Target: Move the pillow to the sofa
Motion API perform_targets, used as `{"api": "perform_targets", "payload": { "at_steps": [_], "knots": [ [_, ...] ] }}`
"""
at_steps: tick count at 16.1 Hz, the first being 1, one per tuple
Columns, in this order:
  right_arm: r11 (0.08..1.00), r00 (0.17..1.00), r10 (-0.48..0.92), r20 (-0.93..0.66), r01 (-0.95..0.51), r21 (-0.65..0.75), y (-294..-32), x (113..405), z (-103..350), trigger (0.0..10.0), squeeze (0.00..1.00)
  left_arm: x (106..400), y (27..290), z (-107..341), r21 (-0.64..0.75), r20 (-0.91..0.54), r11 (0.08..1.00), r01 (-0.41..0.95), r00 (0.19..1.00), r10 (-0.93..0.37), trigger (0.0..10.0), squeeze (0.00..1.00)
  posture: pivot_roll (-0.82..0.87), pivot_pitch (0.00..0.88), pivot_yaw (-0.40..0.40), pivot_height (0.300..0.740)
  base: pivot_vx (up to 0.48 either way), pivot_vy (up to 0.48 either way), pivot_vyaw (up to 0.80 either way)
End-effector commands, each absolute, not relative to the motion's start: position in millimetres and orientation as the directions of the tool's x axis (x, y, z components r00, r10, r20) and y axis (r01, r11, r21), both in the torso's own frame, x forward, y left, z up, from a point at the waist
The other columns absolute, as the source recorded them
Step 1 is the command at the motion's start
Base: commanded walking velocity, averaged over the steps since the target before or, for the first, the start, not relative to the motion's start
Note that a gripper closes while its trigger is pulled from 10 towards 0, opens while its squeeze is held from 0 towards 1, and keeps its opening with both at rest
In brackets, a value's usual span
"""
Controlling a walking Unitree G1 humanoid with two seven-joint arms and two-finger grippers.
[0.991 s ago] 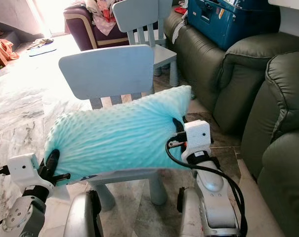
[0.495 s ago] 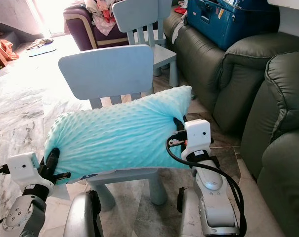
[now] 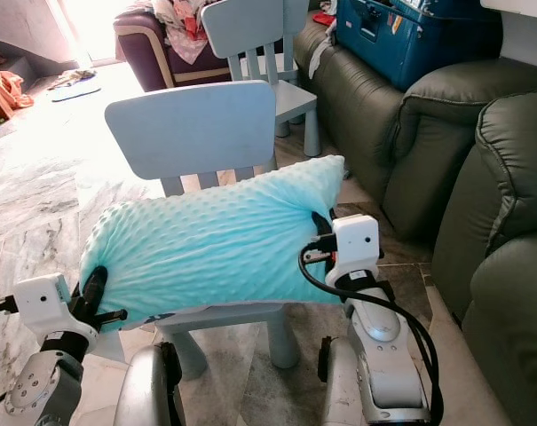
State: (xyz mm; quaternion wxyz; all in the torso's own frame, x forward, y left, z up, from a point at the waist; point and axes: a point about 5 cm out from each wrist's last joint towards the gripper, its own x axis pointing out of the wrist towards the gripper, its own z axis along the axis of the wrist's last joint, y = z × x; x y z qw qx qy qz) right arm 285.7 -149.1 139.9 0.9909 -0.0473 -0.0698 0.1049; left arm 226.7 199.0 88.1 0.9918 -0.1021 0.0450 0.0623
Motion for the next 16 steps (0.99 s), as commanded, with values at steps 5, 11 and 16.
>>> {"api": "perform_targets", "payload": {
  "at_steps": [5, 11, 16],
  "knots": [
    [0.979, 0.966, 0.190, 0.174, -0.175, -0.103, -151.4, 287.2, 151.4, 0.0, 0.00, 224.7, 208.7, 84.9, -0.172, -0.114, 0.970, -0.170, 0.982, 0.152, 10.0, 0.00, -0.17, 0.000, 0.118, 0.528, 0.000, 0.000, 0.00],
    [0.979, 0.968, 0.190, 0.166, -0.174, -0.105, -151.6, 287.5, 149.8, 0.0, 0.00, 224.0, 208.1, 83.5, -0.170, -0.117, 0.971, -0.165, 0.982, 0.147, 10.0, 0.00, -0.17, 0.000, 0.118, 0.593, 0.000, 0.000, 0.00],
    [0.979, 0.968, 0.190, 0.163, -0.175, -0.103, -151.5, 288.1, 149.4, 0.0, 0.00, 224.1, 207.9, 83.1, -0.171, -0.119, 0.972, -0.162, 0.983, 0.143, 10.0, 0.00, -0.17, 0.000, 0.121, 0.658, 0.000, 0.000, 0.00]
  ]
}}
